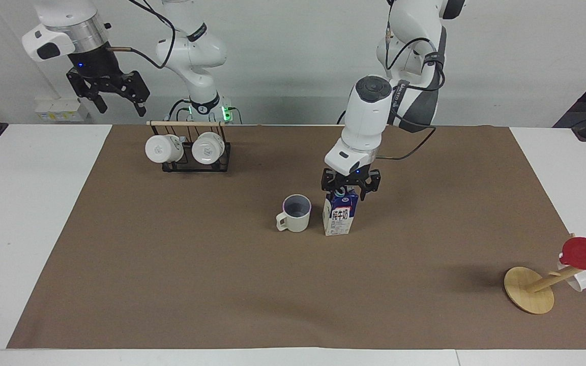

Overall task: Place cup and milk on table
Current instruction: 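Carry the milk carton with the left gripper beside the white mug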

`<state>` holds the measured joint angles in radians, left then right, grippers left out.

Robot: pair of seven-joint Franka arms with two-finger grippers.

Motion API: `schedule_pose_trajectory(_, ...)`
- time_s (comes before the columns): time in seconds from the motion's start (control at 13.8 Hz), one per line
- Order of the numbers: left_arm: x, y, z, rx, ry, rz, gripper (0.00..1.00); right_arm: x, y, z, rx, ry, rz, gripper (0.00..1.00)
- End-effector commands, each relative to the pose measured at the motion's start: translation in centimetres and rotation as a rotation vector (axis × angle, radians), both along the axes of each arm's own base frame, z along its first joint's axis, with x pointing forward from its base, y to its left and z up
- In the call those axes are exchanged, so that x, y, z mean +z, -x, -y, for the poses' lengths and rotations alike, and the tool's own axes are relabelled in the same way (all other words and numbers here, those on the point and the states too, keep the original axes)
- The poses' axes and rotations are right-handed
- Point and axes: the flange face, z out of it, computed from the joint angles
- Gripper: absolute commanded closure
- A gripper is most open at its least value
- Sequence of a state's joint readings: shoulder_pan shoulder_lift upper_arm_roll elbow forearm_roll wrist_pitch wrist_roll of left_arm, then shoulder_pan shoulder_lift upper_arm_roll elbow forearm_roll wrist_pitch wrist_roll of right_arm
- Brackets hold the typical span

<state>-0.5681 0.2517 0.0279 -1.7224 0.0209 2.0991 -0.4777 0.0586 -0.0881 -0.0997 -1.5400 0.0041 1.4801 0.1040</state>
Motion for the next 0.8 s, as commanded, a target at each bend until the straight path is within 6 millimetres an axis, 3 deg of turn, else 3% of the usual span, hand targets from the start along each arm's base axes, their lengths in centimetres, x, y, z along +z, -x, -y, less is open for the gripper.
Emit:
schedule_pose_trajectory(0.0,1.4,-0.3,-0.8,0.015,0.009,0.03,0.0,0.2,0.0,0.3,-0.01,0.001,-0.013,0.0)
schedule_pose_trajectory(0.14,5.0,-0.3,-2.5,0.035,0.029,0.065,0.0,0.2,0.1,0.3,-0.01,0.001,-0.013,0.0)
schedule_pose_trajectory(0.36,10.2,0.9,-7.4,0.059,0.013,0.044,0.0,0.2,0.1,0.4,-0.01,0.001,-0.014,0.0)
schedule_pose_trajectory(0.72,14.7,1.0,-15.9,-0.013,-0.02,0.04,0.0,0.2,0.3,0.5,-0.009,-0.001,-0.013,0.0)
